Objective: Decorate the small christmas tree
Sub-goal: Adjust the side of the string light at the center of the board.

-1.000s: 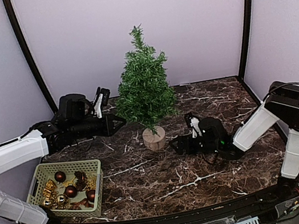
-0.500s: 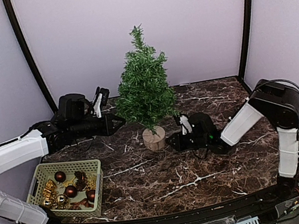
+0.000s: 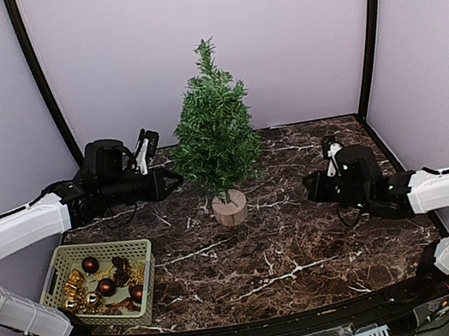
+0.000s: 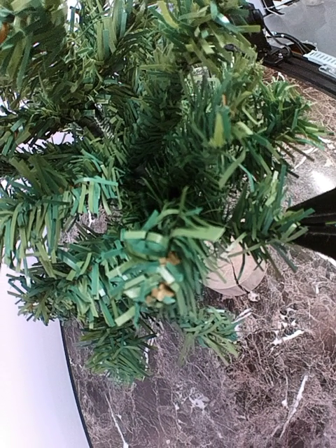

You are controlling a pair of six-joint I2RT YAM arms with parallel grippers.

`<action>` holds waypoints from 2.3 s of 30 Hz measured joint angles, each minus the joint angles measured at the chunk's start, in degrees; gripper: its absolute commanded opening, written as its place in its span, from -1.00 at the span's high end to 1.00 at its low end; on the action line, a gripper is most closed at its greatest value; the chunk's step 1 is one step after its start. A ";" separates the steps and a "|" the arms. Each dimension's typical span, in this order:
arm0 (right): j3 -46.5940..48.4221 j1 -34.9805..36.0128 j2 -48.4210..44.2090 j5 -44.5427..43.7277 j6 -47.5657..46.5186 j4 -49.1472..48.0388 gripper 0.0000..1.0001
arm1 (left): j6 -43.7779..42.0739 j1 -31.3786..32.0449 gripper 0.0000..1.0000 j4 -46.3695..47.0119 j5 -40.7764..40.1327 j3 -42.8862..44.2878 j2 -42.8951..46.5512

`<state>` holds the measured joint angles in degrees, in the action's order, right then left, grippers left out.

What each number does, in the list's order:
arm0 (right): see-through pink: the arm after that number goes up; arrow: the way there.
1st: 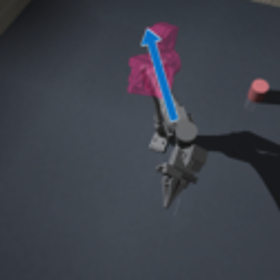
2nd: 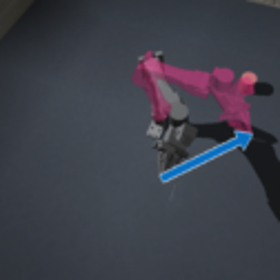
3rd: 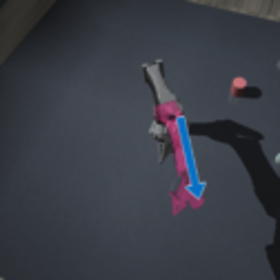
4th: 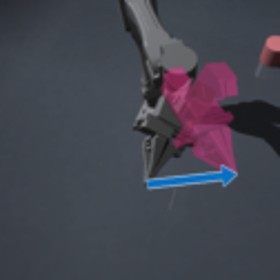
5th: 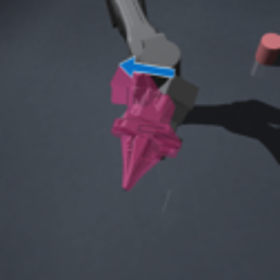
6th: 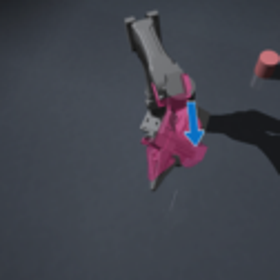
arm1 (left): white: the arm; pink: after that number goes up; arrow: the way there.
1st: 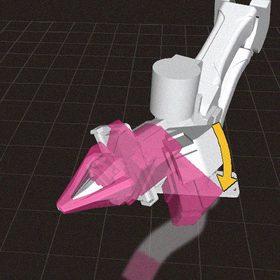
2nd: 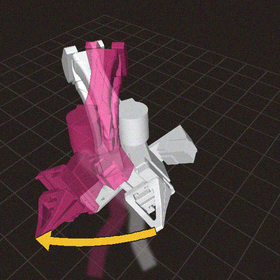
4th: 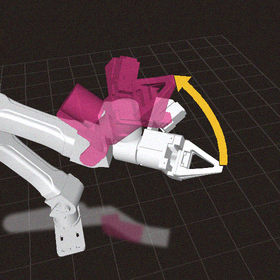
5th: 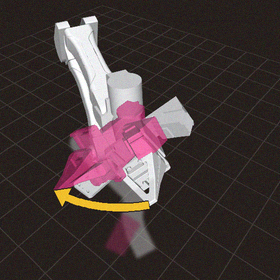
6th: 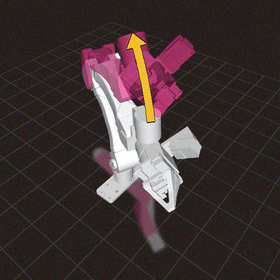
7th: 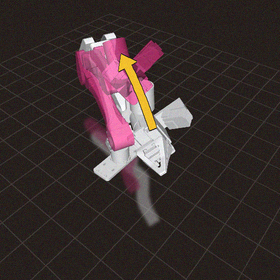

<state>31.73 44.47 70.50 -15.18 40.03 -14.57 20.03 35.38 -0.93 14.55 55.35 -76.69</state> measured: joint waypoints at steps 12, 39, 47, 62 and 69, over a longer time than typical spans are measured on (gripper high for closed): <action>1.09 0.13 -12.02 -16.35 9.46 28.65 -0.55 | -1.40 -0.55 1.00 -0.02 2.21 0.87 -0.11; 9.46 22.05 28.57 1.97 -21.31 -35.80 -0.49 | -1.14 -0.90 1.00 -0.50 5.73 0.87 -0.11; 17.40 23.39 38.42 -2.75 -22.18 -44.52 -0.21 | -0.81 -0.96 1.00 -0.50 6.34 0.87 -0.11; 18.01 23.41 43.58 -19.26 -19.76 -44.48 0.63 | -0.28 -1.14 1.00 -0.50 6.03 0.87 -0.11; 13.77 23.41 42.16 -21.73 -20.81 -44.61 1.00 | -0.33 -1.16 1.00 -0.52 5.86 0.87 -0.11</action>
<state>45.50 67.88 112.66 -36.91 19.22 -59.18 19.70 34.22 -1.45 20.40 56.23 -76.79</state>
